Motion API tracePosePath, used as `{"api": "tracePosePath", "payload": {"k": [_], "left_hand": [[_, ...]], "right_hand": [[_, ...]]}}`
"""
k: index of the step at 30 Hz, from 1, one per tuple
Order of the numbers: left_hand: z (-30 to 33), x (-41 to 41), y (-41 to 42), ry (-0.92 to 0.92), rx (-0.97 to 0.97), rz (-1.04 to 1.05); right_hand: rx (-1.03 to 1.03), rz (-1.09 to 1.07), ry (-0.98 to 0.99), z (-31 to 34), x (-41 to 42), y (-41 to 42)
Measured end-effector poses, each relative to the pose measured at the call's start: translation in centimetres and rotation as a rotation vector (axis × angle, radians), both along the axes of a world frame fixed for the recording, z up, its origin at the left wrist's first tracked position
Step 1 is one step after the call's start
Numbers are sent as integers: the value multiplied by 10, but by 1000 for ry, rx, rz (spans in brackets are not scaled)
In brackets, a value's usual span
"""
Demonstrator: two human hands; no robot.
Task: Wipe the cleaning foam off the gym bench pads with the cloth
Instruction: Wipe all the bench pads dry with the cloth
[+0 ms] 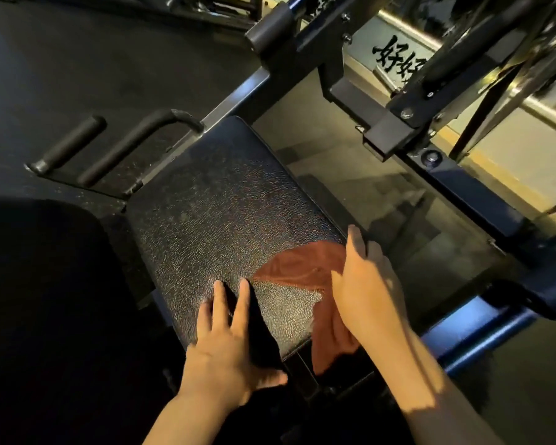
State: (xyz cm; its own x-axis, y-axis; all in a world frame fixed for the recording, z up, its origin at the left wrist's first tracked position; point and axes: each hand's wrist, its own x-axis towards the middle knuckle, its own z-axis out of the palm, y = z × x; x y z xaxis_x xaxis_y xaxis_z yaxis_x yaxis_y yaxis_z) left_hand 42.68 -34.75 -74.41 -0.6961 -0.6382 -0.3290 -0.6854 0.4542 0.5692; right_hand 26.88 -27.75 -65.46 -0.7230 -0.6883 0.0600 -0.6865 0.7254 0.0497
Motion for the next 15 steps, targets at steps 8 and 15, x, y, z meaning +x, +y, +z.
{"api": "tracePosePath", "payload": {"k": [8,15], "left_hand": [[-2,-10,6,-36,-61,31],[-2,-9,4,-13,-35,19]], "right_hand": [[-97,184,64,-2,-36,-147],[-9,195,93,-2,-20,-94]]}}
